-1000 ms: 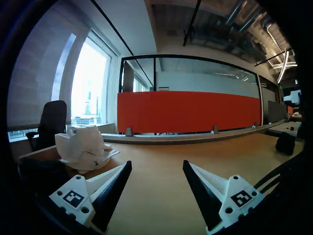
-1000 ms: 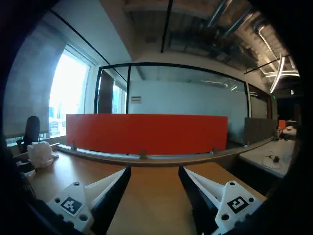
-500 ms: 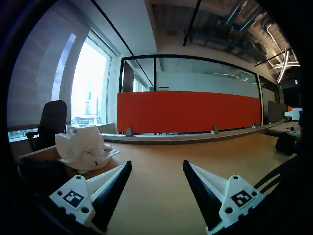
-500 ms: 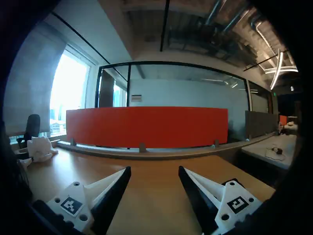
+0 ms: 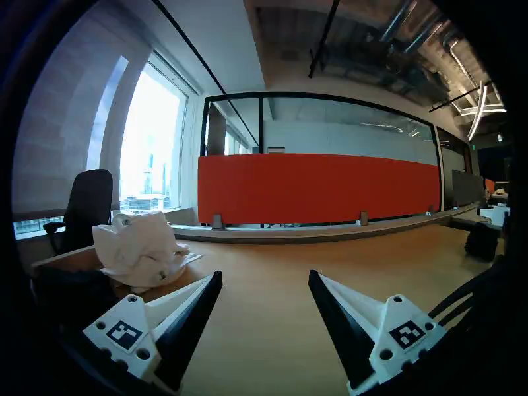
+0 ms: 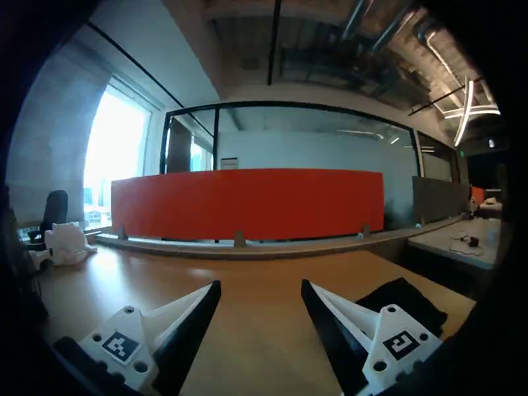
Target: Fold towel
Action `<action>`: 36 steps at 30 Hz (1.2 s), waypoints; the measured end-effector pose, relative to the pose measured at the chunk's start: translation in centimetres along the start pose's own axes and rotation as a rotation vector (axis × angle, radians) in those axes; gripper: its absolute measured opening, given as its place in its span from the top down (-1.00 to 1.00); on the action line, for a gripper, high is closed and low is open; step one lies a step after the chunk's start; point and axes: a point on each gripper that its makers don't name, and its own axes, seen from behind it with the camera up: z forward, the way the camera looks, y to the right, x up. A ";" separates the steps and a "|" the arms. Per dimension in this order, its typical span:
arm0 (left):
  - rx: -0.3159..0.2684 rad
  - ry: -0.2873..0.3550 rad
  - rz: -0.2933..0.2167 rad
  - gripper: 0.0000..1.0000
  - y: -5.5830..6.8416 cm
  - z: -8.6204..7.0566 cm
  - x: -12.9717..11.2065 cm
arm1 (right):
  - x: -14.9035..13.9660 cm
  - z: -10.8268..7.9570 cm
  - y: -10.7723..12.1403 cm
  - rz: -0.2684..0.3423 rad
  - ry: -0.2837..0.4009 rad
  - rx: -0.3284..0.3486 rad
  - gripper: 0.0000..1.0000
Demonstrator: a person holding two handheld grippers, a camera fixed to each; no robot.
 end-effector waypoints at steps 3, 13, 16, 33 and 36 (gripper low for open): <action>0.000 0.000 0.000 -0.94 0.0 0.0 0.0 | -0.7 0.1 0.6 0.006 -0.003 -0.014 -0.88; 0.000 0.000 0.000 -0.94 0.0 0.0 0.0 | -1.3 0.0 1.6 -0.026 0.010 -0.043 -0.88; 0.000 0.000 0.000 -0.94 0.0 0.0 -0.1 | -1.5 0.1 1.3 -0.018 0.008 -0.033 -0.87; 0.000 0.000 0.000 -0.94 0.0 0.0 -0.1 | -2.4 0.2 0.5 0.006 -0.002 -0.008 -0.88; 0.000 0.000 0.000 -0.94 0.0 0.0 -0.1 | -2.4 0.0 0.4 0.004 0.001 -0.007 -0.87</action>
